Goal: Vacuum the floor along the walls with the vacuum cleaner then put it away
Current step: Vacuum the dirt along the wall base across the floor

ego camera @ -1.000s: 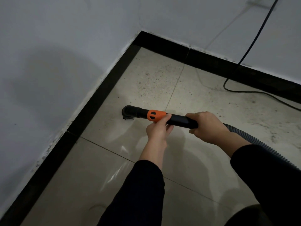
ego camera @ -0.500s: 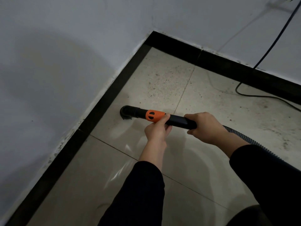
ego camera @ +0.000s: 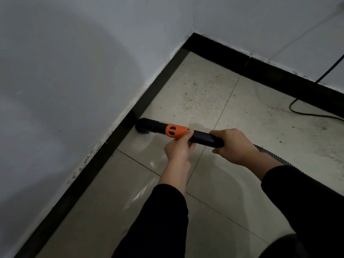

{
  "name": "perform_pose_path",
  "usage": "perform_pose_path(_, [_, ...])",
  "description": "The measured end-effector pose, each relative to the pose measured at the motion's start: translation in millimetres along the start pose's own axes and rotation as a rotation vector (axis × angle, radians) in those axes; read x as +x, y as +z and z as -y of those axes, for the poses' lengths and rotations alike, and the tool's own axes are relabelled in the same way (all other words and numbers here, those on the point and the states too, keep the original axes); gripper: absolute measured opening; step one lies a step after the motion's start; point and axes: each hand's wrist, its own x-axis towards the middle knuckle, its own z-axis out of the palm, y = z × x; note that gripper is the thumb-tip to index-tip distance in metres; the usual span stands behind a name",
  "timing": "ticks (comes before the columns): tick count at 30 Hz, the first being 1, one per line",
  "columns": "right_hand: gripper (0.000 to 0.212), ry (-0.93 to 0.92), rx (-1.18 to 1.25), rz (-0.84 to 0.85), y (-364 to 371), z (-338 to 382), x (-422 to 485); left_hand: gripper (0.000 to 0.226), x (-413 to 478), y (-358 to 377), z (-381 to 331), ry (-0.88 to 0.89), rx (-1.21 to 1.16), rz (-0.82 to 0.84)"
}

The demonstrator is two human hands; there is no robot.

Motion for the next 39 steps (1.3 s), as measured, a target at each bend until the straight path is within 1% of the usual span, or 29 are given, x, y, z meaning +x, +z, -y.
perform_pose_path(30, [0.024,-0.148,-0.055,0.068,5,19,-1,0.017,-15,-32,0,0.009,-0.092,-0.074])
perform_pose_path(39, [0.024,-0.117,-0.062,0.061,0,13,-4,0.019,-17,-25,4,0.003,-0.077,-0.053])
